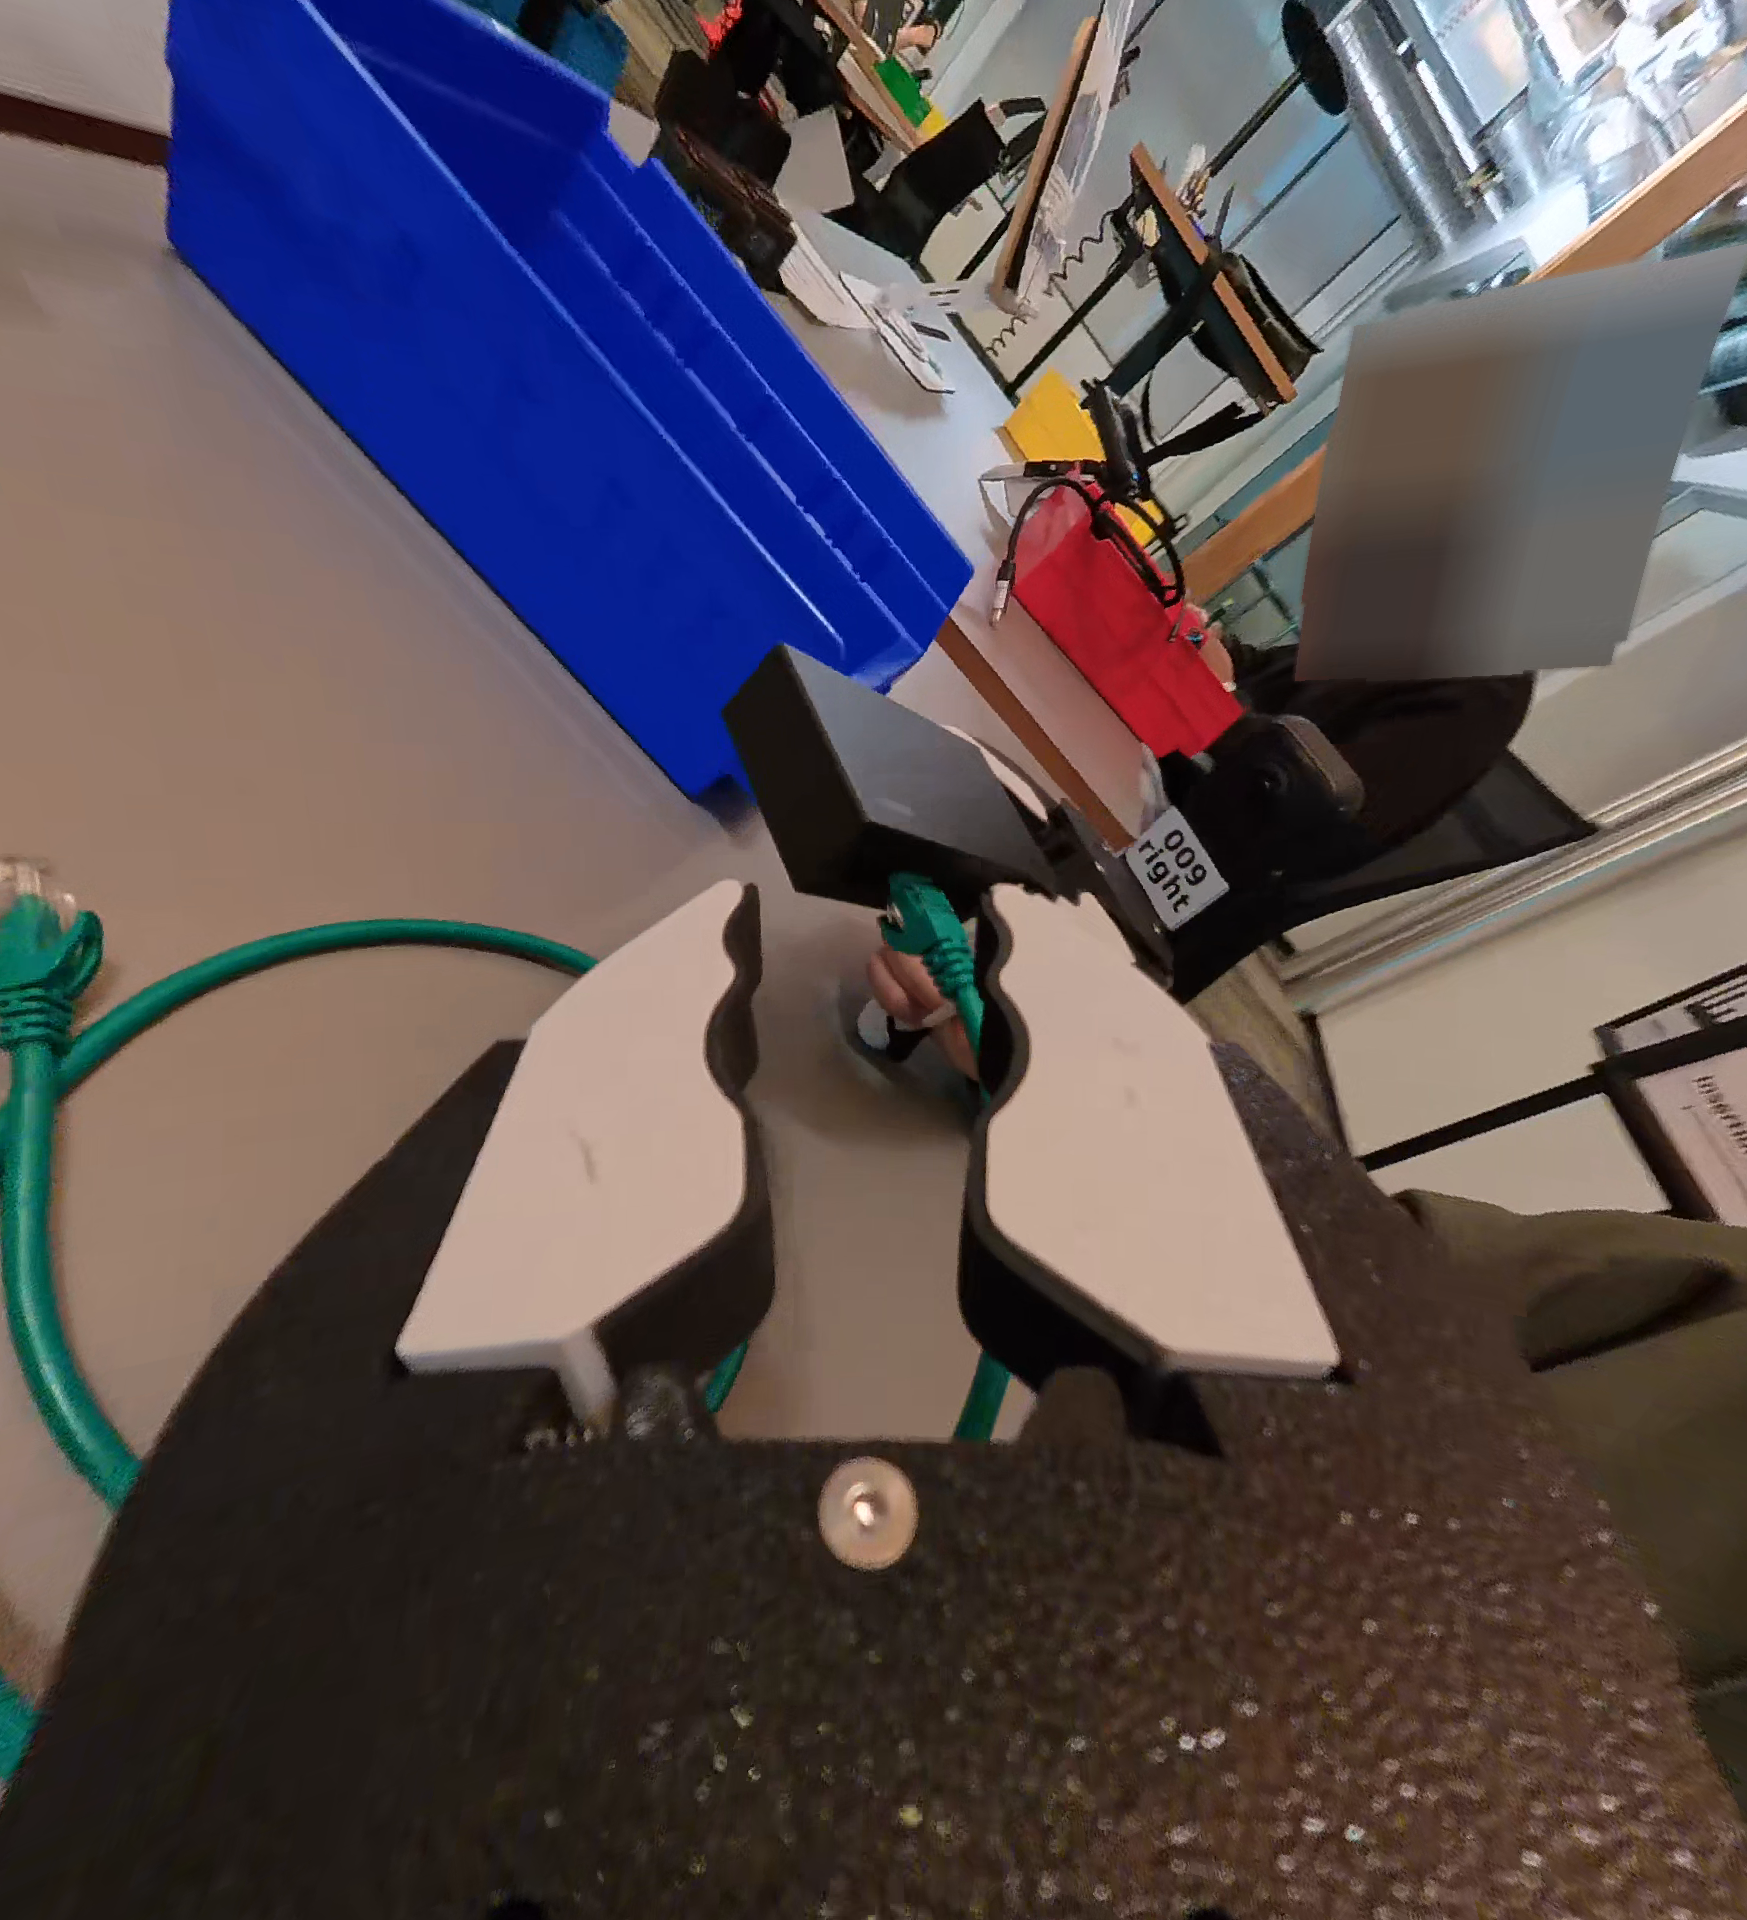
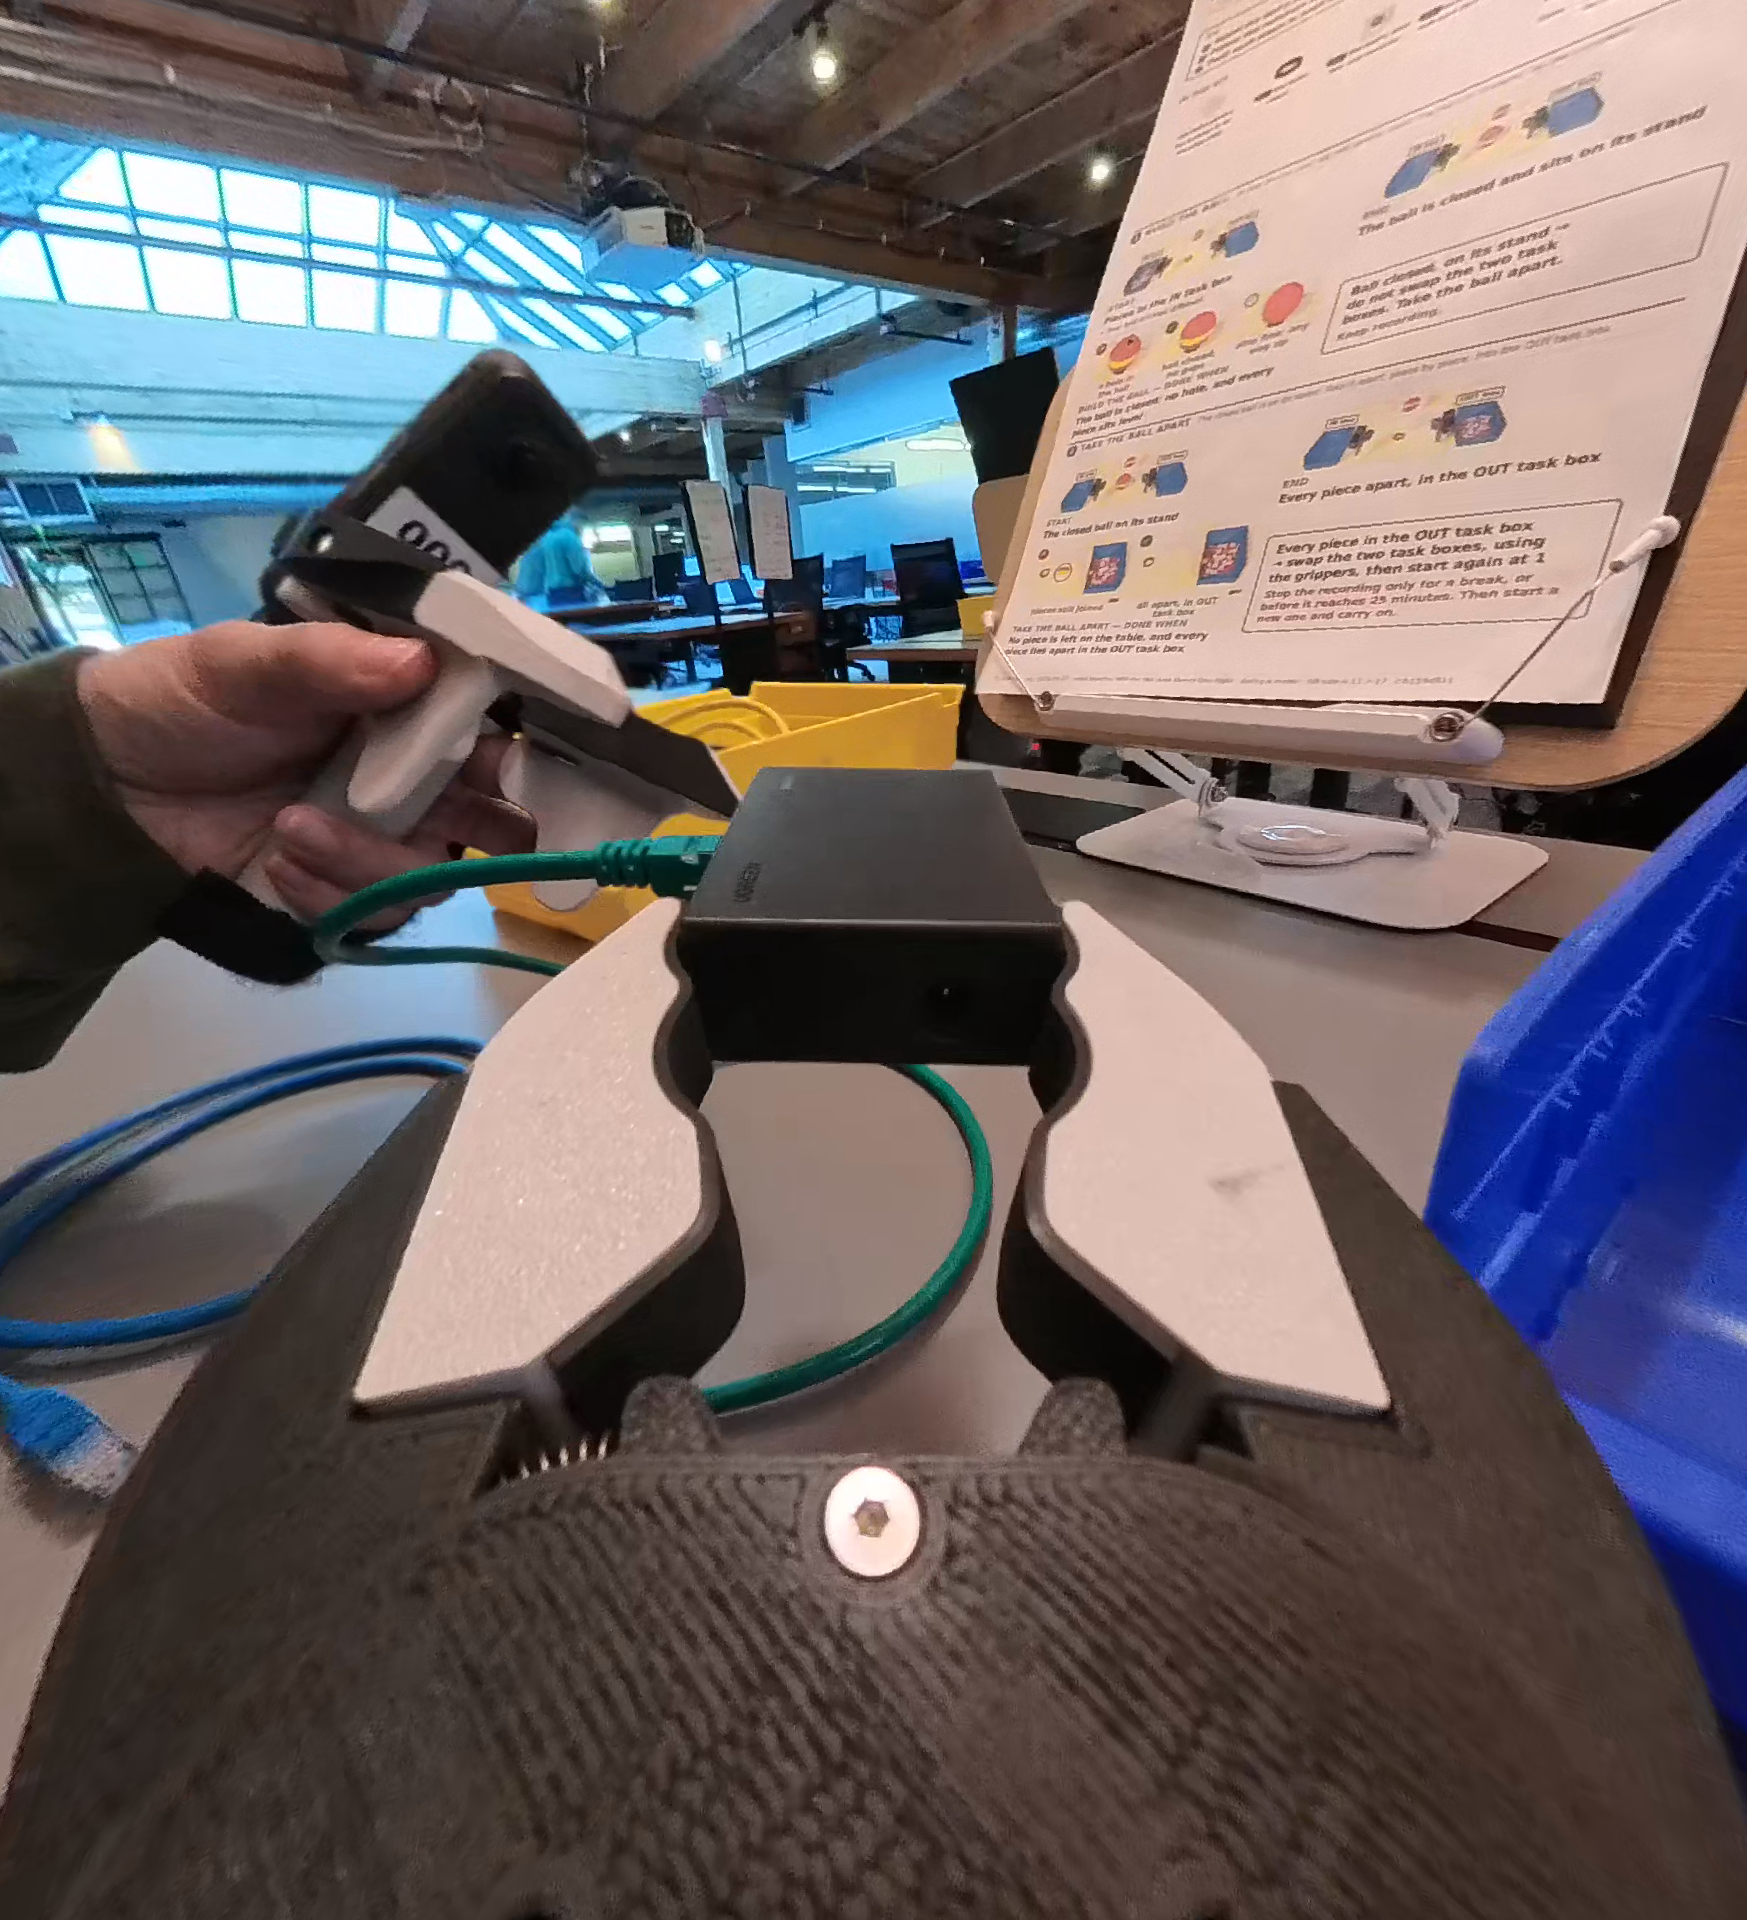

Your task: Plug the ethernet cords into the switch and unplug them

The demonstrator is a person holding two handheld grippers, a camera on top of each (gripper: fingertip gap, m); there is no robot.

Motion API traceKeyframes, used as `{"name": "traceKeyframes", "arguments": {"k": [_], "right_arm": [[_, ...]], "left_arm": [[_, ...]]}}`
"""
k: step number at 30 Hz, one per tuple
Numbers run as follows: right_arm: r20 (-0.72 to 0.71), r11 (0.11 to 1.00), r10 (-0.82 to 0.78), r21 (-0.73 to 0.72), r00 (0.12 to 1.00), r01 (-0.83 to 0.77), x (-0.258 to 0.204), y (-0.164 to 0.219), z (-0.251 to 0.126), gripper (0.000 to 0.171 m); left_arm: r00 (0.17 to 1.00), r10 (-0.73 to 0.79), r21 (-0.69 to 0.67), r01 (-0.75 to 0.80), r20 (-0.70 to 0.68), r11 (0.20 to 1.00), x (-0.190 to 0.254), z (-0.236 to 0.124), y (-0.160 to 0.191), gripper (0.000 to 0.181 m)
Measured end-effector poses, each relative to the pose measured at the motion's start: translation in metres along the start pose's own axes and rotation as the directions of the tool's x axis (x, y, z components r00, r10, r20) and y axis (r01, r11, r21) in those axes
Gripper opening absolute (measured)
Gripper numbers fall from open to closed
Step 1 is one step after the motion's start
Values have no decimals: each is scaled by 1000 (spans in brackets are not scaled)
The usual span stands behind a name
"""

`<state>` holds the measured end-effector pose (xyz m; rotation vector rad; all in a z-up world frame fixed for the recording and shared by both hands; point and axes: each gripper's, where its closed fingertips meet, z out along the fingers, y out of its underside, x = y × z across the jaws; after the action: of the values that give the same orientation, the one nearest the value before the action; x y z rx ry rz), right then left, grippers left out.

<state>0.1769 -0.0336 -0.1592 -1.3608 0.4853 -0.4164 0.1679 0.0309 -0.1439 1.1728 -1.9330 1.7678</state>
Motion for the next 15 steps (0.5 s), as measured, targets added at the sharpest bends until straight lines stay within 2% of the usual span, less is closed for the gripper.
{"name": "traceKeyframes", "arguments": {"k": [4, 8, 11, 15], "right_arm": [[17, 995, 91, 47, 996, -92, 8, -5, -5, 62], [17, 980, 173, 95, 985, -174, 18, -10, -11, 62], [5, 980, 173, 94, 985, -173, 19, -10, -11, 62], [-23, 985, 150, 84, 988, -148, 20, -9, -9, 62]], "left_arm": [[971, 218, 14, -220, 100, 975, 18, -17, -4, 39], [852, 503, -25, -505, 142, 863, 51, -38, 21, 29], [756, 652, -251, -621, 58, 743, 60, -49, 83, 28], [671, 741, -552, -610, 21, 568, 36, -75, 165, 27]]}}
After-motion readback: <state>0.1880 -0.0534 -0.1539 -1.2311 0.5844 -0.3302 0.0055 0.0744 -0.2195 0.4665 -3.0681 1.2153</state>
